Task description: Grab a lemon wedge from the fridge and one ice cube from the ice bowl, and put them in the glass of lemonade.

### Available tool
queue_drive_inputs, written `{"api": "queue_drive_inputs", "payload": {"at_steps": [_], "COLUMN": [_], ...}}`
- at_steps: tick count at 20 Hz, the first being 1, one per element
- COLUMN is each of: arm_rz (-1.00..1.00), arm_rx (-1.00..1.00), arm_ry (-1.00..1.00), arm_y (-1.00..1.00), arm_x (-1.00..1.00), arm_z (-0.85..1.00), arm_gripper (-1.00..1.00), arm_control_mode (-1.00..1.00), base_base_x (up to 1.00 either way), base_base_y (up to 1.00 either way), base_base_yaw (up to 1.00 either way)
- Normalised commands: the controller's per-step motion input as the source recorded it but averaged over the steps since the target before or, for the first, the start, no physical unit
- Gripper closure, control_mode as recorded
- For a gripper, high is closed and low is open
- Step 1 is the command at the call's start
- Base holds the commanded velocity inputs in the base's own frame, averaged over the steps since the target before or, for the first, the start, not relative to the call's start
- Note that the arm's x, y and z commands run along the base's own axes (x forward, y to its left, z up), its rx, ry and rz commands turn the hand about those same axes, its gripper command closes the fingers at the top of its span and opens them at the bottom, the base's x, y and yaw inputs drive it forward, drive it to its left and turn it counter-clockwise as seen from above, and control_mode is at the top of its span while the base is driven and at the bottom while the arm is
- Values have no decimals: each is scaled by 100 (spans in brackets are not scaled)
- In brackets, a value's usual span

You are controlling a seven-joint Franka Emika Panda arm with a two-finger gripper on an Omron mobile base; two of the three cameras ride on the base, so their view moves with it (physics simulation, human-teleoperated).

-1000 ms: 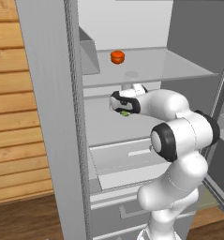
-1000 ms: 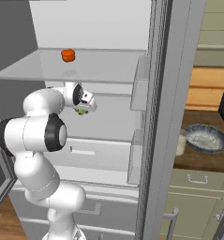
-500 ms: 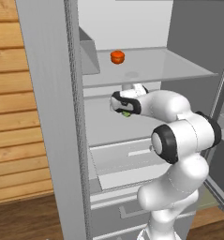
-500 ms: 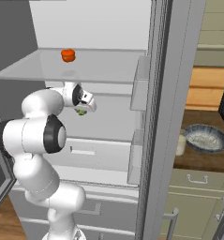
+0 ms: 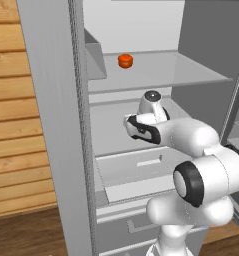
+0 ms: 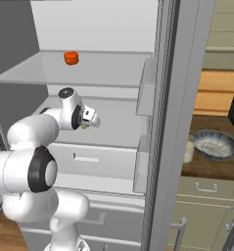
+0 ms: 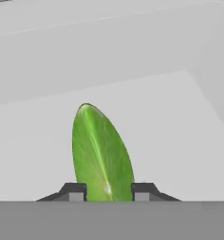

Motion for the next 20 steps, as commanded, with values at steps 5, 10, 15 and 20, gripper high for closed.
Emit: {"api": "queue_drive_inputs", "payload": {"at_steps": [5,10,15,20], "arm_rz": [0,0,1,1], "arm_rx": [0,0,0,-4], "arm_ry": [-4,0,6,31], "arm_y": [-10,-13,-13,-7], "arm_x": [-77,-97,-100,-85], "arm_z": [51,79,76,57], "arm_gripper": [100,100,100,100], "arm_control_mode": [-100,-100,-100,-100], "base_base_x": [0,0,0,0], "base_base_y": [0,0,0,0], "base_base_yaw": [0,0,0,0]}}
